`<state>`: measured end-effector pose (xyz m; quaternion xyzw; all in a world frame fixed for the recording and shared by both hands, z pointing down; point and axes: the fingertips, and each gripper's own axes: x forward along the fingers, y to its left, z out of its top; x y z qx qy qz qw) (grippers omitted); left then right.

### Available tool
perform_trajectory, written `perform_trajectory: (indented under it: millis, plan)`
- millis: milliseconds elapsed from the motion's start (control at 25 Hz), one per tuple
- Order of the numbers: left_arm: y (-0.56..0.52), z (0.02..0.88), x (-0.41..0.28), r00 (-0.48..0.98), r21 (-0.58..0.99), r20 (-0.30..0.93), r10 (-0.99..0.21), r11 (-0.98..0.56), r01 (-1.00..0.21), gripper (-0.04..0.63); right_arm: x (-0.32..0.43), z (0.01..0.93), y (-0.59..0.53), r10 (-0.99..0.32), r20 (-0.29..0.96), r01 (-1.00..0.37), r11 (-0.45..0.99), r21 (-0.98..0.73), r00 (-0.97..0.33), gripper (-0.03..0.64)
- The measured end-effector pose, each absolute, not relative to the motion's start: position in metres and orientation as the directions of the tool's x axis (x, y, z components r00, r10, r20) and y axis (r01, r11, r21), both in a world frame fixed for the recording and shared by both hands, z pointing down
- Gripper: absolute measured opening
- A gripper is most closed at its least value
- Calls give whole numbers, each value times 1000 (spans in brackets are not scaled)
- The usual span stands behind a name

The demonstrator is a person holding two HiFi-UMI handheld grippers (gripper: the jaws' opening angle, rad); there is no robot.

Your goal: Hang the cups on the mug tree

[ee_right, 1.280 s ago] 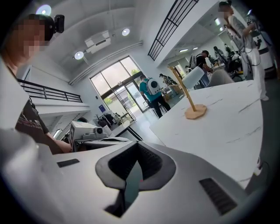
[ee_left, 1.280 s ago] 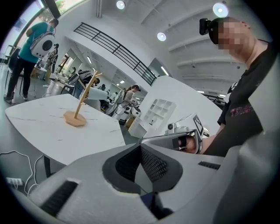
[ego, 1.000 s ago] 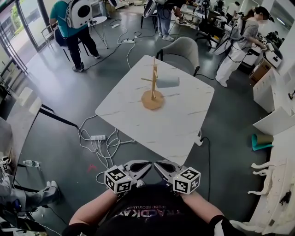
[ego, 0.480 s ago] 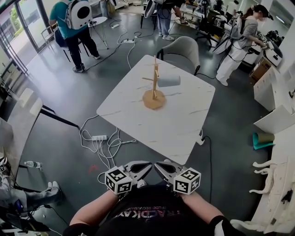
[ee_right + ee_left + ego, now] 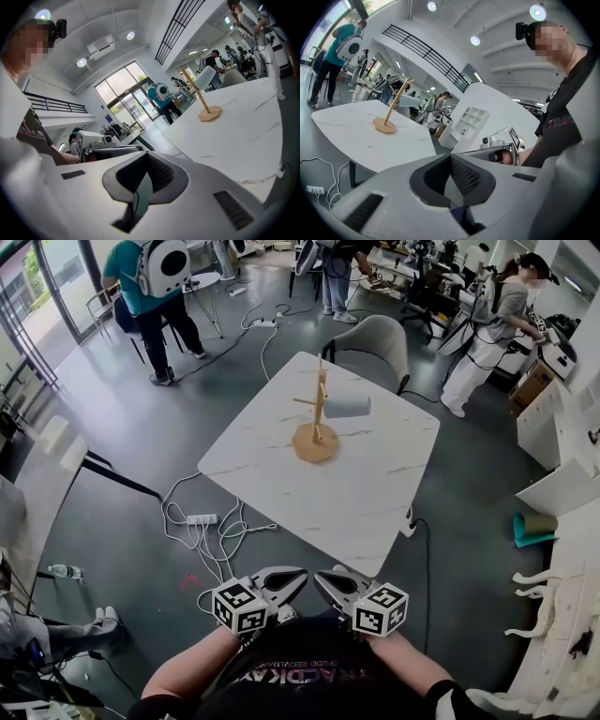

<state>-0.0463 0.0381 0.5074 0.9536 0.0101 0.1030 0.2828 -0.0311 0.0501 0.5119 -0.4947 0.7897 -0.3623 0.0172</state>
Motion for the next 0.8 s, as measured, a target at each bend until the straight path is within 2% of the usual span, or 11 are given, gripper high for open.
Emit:
perform_trajectory:
  millis: [800]
  plan:
    - [33, 511, -49, 979, 546, 193, 71, -837, -47, -3, -36, 517, 43, -781, 338, -762, 254, -595, -525, 9]
